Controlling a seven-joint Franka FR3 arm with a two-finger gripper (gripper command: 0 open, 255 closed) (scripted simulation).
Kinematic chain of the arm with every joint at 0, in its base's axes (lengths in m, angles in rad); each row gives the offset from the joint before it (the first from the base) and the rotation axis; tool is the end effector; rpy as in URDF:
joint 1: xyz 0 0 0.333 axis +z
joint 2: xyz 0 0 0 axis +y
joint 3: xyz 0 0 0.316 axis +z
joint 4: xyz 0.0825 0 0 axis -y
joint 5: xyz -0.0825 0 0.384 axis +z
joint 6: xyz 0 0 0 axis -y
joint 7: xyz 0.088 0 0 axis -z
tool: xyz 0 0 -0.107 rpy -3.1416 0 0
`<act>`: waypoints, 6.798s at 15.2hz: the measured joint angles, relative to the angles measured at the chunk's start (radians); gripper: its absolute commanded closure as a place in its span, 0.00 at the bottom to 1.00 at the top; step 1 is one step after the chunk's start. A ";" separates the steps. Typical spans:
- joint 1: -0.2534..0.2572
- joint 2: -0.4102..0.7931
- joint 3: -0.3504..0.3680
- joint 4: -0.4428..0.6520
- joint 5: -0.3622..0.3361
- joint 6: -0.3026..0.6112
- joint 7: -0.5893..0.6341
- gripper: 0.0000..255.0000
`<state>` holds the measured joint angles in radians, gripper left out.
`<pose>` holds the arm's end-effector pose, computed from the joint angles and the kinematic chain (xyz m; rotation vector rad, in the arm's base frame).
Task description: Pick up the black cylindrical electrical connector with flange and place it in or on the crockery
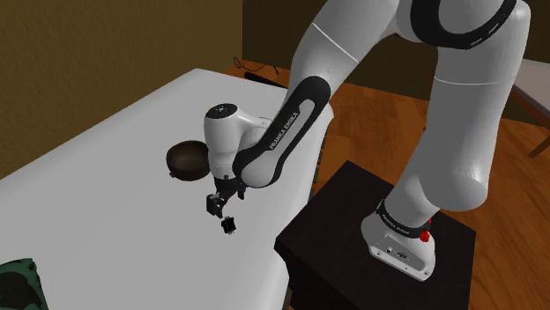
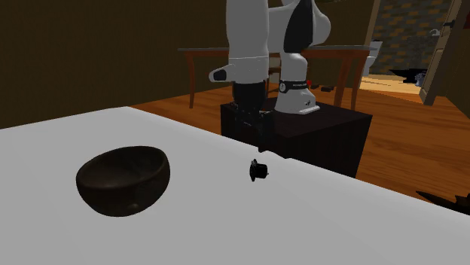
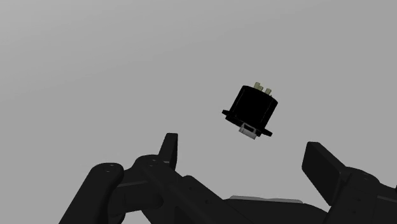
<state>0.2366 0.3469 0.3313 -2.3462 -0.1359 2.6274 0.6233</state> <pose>0.4241 0.2823 0.1894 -3.1233 -0.0759 0.0942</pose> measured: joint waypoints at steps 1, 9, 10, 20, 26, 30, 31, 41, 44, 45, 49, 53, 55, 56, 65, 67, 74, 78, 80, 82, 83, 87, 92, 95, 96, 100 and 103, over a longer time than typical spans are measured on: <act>0.018 0.048 -0.015 0.033 -0.024 0.015 0.021 0.00; 0.071 0.177 -0.067 0.085 -0.084 0.092 0.072 0.00; 0.074 0.181 -0.069 0.086 -0.086 0.096 0.074 0.00; 0.074 0.184 -0.072 0.090 -0.088 0.100 0.075 1.00; 0.075 0.185 -0.071 0.088 -0.087 0.099 0.075 1.00; 0.062 0.150 -0.054 0.084 -0.072 0.067 0.064 1.00; 0.057 0.135 -0.048 0.078 -0.066 0.059 0.060 1.00; 0.014 0.000 0.007 0.051 0.002 -0.045 0.015 1.00; 0.039 0.018 -0.006 0.068 -0.023 -0.056 0.046 0.00; 0.079 0.044 -0.024 0.095 -0.062 -0.077 0.095 0.00; 0.226 0.177 -0.094 0.236 -0.195 -0.180 0.265 0.00; 0.250 0.231 -0.118 0.259 -0.228 -0.162 0.295 0.00; 0.256 0.253 -0.126 0.262 -0.238 -0.145 0.304 0.00; 0.259 0.260 -0.130 0.259 -0.243 -0.134 0.309 0.00; 0.260 0.271 -0.134 0.262 -0.247 -0.126 0.311 1.00; 0.260 0.271 -0.134 0.262 -0.247 -0.126 0.311 1.00; 0.260 0.271 -0.134 0.262 -0.247 -0.126 0.311 0.00; 0.208 0.249 -0.113 0.304 -0.198 -0.137 0.268 0.00; 0.178 0.239 -0.103 0.325 -0.171 -0.140 0.244 0.00; 0.170 0.245 -0.103 0.329 -0.166 -0.130 0.239 0.00; 0.170 0.253 -0.106 0.332 -0.168 -0.123 0.239 0.00; 0.179 0.301 -0.121 0.344 -0.184 -0.087 0.249 0.00; 0.181 0.314 -0.125 0.345 -0.189 -0.075 0.252 0.00; 0.181 0.315 -0.126 0.346 -0.189 -0.074 0.253 1.00; 0.181 0.315 -0.126 0.346 -0.189 -0.074 0.253 1.00; 0.181 0.316 -0.126 0.347 -0.189 -0.074 0.253 1.00; 0.181 0.316 -0.126 0.347 -0.189 -0.074 0.253 1.00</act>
<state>0.4179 0.6626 0.2055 -1.9996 -0.3247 2.5533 0.8759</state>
